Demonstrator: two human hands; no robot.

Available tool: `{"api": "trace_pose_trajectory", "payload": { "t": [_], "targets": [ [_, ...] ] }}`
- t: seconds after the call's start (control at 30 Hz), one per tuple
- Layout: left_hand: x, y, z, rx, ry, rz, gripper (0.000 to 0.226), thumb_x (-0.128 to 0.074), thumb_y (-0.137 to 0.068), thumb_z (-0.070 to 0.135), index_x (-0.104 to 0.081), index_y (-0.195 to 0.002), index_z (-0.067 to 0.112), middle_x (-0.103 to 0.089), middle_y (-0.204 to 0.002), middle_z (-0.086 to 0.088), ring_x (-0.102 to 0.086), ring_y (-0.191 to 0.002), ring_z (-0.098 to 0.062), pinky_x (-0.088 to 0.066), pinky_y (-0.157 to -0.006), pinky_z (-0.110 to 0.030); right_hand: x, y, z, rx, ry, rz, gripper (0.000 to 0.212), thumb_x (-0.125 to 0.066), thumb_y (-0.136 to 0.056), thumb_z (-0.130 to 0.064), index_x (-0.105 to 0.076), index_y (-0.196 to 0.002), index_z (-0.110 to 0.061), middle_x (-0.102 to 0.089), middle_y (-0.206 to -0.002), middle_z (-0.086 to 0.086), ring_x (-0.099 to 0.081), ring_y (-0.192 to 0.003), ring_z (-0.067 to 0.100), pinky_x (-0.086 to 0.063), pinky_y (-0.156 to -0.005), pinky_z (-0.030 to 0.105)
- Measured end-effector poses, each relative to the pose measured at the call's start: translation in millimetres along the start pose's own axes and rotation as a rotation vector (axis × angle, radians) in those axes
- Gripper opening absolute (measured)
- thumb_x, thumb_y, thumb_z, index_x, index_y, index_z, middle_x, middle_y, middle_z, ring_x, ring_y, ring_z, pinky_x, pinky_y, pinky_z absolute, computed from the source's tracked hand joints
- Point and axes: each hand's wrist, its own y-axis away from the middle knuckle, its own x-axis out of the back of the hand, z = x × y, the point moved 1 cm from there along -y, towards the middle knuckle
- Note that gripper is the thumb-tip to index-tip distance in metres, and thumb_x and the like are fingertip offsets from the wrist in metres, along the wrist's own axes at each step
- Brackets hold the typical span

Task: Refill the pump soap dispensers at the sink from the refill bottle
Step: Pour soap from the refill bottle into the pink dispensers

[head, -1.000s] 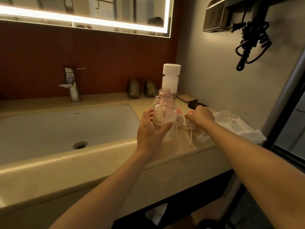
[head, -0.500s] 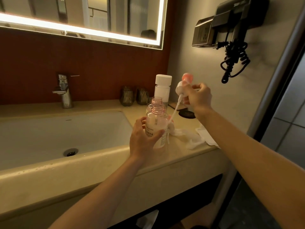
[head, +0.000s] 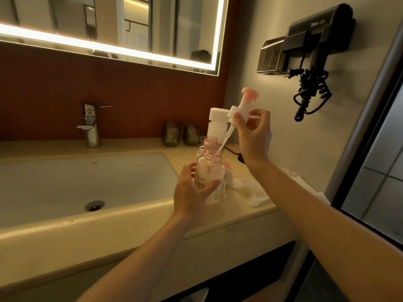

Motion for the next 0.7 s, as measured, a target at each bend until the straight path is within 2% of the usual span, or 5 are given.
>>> {"api": "trace_pose_trajectory", "payload": {
  "t": [0.17, 0.3, 0.37, 0.57, 0.7],
  "targets": [
    [-0.6, -1.1, -1.8, 0.012, 0.041, -0.022, 0.073, -0.076, -0.069, 0.044, -0.040, -0.127, 0.020, -0.053, -0.120, 0.003, -0.051, -0.100, -0.009, -0.050, -0.080, -0.025, -7.0, 31.0, 14.0, 0.013, 0.017, -0.178, 0.037, -0.064, -0.085, -0.027, -0.045, -0.113, -0.011, -0.060, -0.108, -0.001, -0.059, -0.084, 0.005, -0.048, -0.066, 0.004],
    [-2.5, -1.6, -1.4, 0.024, 0.069, -0.040, 0.070, -0.075, -0.072, 0.040, -0.037, -0.127, 0.020, -0.053, -0.123, 0.002, -0.053, -0.104, -0.012, -0.051, -0.085, -0.028, -12.7, 43.7, 23.9, 0.005, 0.056, -0.273, 0.040, -0.065, -0.084, -0.029, -0.044, -0.116, -0.017, -0.060, -0.119, 0.001, -0.061, -0.099, 0.013, -0.054, -0.086, 0.030],
    [-3.1, -1.7, -1.4, 0.032, 0.084, -0.056, 0.070, -0.074, -0.073, 0.038, -0.035, -0.128, 0.021, -0.053, -0.124, 0.001, -0.054, -0.107, -0.015, -0.051, -0.088, -0.033, -14.1, 45.3, 25.4, 0.007, 0.051, -0.268, 0.040, -0.065, -0.084, -0.030, -0.044, -0.116, -0.018, -0.060, -0.120, 0.000, -0.061, -0.101, 0.015, -0.053, -0.089, 0.037],
    [-3.1, -0.9, -3.4, 0.028, 0.122, -0.087, 0.070, -0.073, -0.074, 0.037, -0.033, -0.130, 0.026, -0.057, -0.120, 0.002, -0.059, -0.104, -0.017, -0.054, -0.086, -0.037, -19.1, 42.8, 26.6, 0.008, 0.078, -0.263, 0.038, -0.064, -0.085, -0.029, -0.043, -0.114, -0.016, -0.059, -0.119, 0.000, -0.060, -0.100, 0.013, -0.053, -0.088, 0.036],
    [-1.4, -0.7, -3.0, 0.018, 0.124, -0.074, 0.070, -0.073, -0.074, 0.037, -0.034, -0.131, 0.024, -0.057, -0.117, 0.003, -0.059, -0.102, -0.015, -0.052, -0.082, -0.027, -18.1, 50.5, 35.9, -0.012, 0.072, -0.297, 0.034, -0.065, -0.083, -0.027, -0.043, -0.108, -0.019, -0.058, -0.113, -0.004, -0.060, -0.098, 0.013, -0.054, -0.086, 0.034]
  ]
}}
